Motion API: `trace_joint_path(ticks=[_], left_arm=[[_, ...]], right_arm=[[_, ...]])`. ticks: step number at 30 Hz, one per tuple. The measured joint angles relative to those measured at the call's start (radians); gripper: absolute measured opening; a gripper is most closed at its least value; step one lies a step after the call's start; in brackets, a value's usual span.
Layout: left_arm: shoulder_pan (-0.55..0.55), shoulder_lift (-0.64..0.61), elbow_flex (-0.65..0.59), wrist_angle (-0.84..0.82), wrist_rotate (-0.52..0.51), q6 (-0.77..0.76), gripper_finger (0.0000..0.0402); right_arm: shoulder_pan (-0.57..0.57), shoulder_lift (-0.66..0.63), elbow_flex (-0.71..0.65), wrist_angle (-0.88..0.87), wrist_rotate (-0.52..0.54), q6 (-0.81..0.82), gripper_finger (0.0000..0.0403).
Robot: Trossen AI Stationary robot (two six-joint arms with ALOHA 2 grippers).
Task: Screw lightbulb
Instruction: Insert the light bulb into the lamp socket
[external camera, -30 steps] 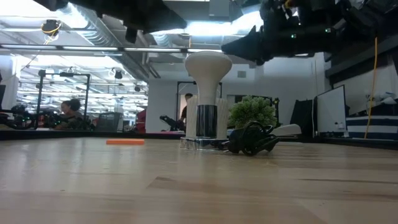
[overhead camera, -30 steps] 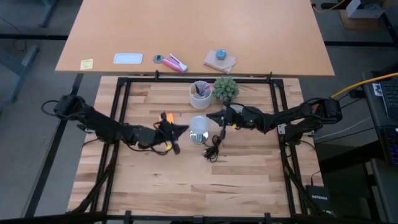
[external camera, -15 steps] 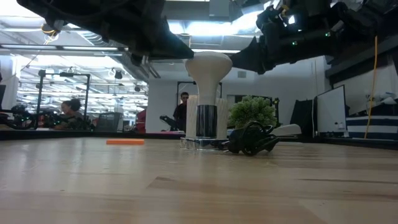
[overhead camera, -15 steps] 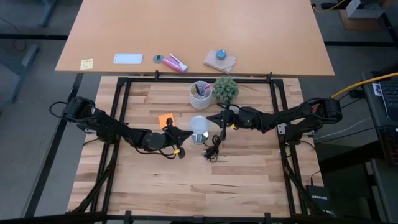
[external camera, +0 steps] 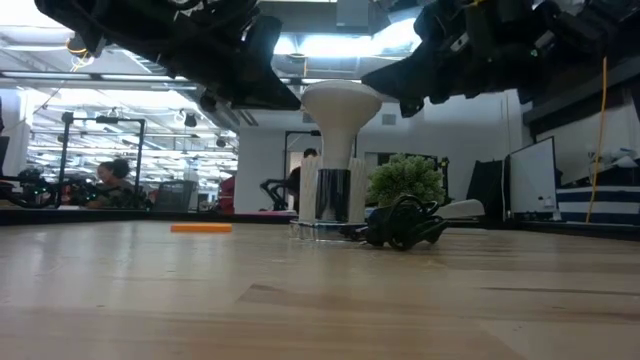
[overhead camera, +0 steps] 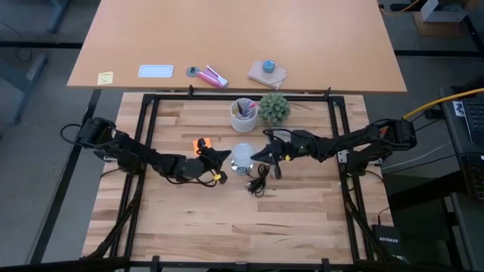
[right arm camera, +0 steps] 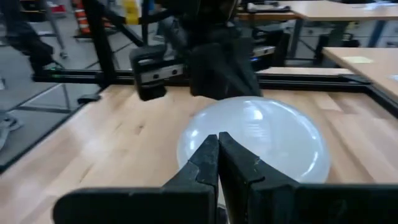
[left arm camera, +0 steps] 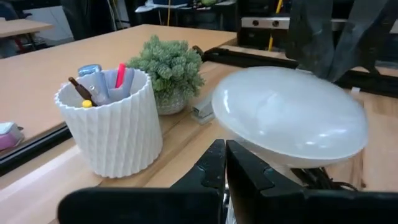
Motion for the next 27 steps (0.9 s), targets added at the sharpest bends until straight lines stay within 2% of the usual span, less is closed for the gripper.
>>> trace_joint_path(ticks=[3, 6, 11, 16, 20, 24, 27], left_arm=[[0.014, 0.000, 0.000, 0.006, 0.000, -0.009, 0.0005], [0.026, 0.000, 0.000, 0.005, -0.003, -0.011, 0.0005], [0.027, -0.010, 0.000, 0.007, -0.052, 0.076, 0.0005], [-0.002, -0.071, 0.000, 0.014, -0.103, 0.160, 0.0005], [-0.044, -0.120, 0.000, 0.014, -0.105, 0.172, 0.0005], [-0.090, -0.124, 0.000, 0.006, -0.044, 0.150, 0.0005], [-0.106, -0.107, 0.000, 0.005, 0.042, 0.144, 0.0005]], right_arm=[[0.000, 0.001, -0.001, 0.005, -0.009, 0.001, 0.0012], [0.000, 0.002, -0.002, 0.017, 0.044, 0.001, 0.0012], [-0.001, 0.005, -0.005, 0.093, 0.100, -0.003, 0.0012], [-0.001, 0.004, -0.005, 0.180, 0.156, -0.008, 0.0012], [-0.001, 0.003, -0.005, 0.184, 0.317, -0.010, 0.0012], [-0.002, 0.003, -0.005, 0.148, 0.427, -0.010, 0.0012], [-0.002, 0.003, -0.004, 0.082, 0.436, -0.010, 0.0012]])
